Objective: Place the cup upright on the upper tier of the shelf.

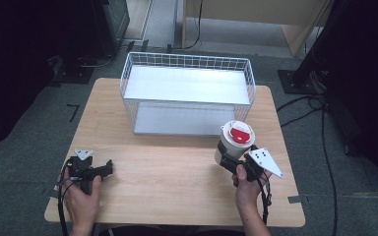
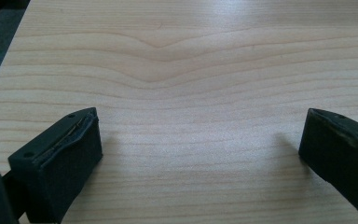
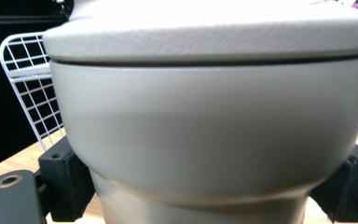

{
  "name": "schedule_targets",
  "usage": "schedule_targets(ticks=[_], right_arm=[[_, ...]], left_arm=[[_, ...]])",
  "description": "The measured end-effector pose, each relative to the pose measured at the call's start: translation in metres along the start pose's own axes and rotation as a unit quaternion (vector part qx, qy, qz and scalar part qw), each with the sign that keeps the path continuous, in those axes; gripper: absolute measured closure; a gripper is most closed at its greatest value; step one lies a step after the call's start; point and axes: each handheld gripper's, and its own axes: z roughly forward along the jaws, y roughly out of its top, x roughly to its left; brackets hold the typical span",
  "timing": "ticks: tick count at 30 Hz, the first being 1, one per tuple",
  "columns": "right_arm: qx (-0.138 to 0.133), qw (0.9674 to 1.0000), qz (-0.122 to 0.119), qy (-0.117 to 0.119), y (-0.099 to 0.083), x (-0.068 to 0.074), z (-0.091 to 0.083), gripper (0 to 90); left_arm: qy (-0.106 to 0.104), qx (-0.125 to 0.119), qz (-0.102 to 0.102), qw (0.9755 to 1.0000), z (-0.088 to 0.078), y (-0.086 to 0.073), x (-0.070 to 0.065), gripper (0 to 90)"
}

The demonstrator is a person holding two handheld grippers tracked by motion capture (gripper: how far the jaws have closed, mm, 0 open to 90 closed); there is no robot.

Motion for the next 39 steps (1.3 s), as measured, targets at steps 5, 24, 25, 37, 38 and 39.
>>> schedule_targets(ticks=[5,24,25,37,38,39], right_arm=[[-0.009,0.9999,-0.007,0.004,0.012,0.004,0.004,10.3],[-0.039,0.9988,-0.016,0.025,0.059,0.022,0.030,10.3],[-0.044,0.9985,-0.016,0.027,0.065,0.023,0.032,10.3],[-0.063,0.9969,-0.030,0.037,0.093,0.033,0.045,10.3],[-0.067,0.9966,-0.030,0.038,0.097,0.035,0.048,10.4],[-0.068,0.9965,-0.031,0.038,0.099,0.035,0.048,10.3]], left_arm=[[0.000,0.000,0.000,1.0000,0.000,0.000,0.000,0.0],[0.000,0.000,0.001,1.0000,0.000,0.000,0.000,0.0],[0.000,0.000,0.001,1.0000,0.000,0.000,0.000,0.0],[0.000,0.000,0.001,1.0000,0.000,0.000,0.000,0.0],[0.000,0.000,0.000,1.0000,0.000,0.000,0.000,0.0],[0.000,0.000,0.001,1.0000,0.000,0.000,0.000,0.0]])
